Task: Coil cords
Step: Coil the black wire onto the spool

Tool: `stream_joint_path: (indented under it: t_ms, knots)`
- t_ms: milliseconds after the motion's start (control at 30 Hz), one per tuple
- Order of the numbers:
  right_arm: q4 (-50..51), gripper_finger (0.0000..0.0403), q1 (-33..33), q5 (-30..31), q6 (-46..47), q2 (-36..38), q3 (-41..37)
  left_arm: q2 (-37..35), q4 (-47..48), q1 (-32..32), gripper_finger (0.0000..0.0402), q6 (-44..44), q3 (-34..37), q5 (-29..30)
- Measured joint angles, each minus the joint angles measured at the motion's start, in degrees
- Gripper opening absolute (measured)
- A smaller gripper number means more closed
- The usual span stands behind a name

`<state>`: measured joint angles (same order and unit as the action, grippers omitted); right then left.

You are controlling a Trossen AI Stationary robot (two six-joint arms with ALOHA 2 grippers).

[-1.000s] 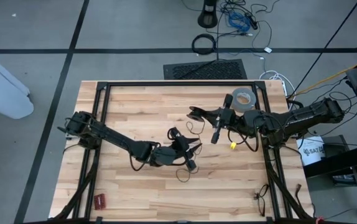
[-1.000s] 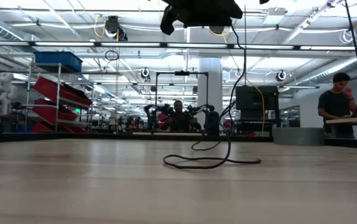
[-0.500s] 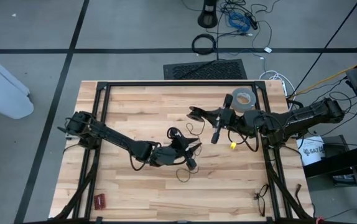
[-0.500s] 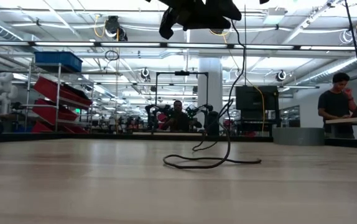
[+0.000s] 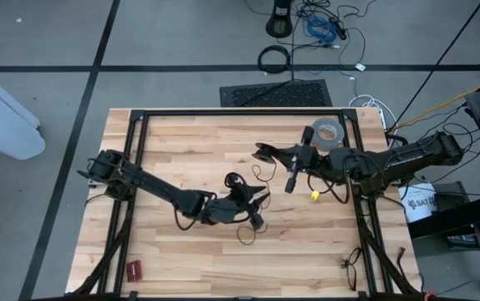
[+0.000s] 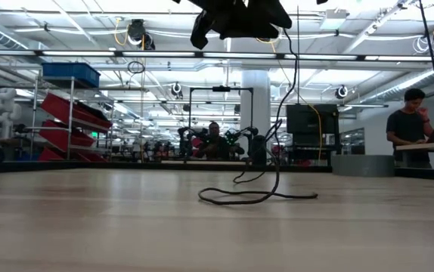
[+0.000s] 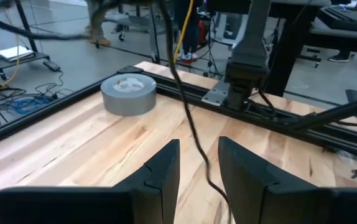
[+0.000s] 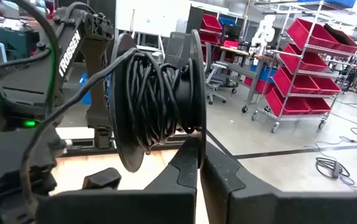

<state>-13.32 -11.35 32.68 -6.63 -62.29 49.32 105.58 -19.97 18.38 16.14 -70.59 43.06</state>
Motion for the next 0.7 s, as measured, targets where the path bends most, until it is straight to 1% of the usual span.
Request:
stream_joint_path:
  t_ms: [133, 200, 333, 533, 700]
  knots:
    - [-0.02, 0.0000, 0.00, -0.01, 0.00, 0.07, 0.00, 0.00, 0.02, -0.98, 0.0115, -0.35, 0.00, -0.55]
    - [-0.02, 0.0000, 0.00, -0.01, 0.00, 0.07, 0.00, 0.32, -0.18, -1.35, 0.0108, -0.46, -0.02, -0.61]
    - [0.00, 0.0000, 0.00, -0.01, 0.00, 0.07, 0.00, 1.44, -0.39, -1.78, 0.0079, -0.37, -0.02, -1.10]
    - [0.09, 0.0000, 0.00, -0.01, 0.00, 0.07, 0.00, 3.60, -0.97, -1.81, 0.0012, -0.48, -0.02, -1.01]
    - [0.30, 0.0000, 0.00, -0.03, 0.00, 0.12, 0.00, 3.78, -1.61, -1.82, 0.0005, -1.60, -0.02, -0.62]
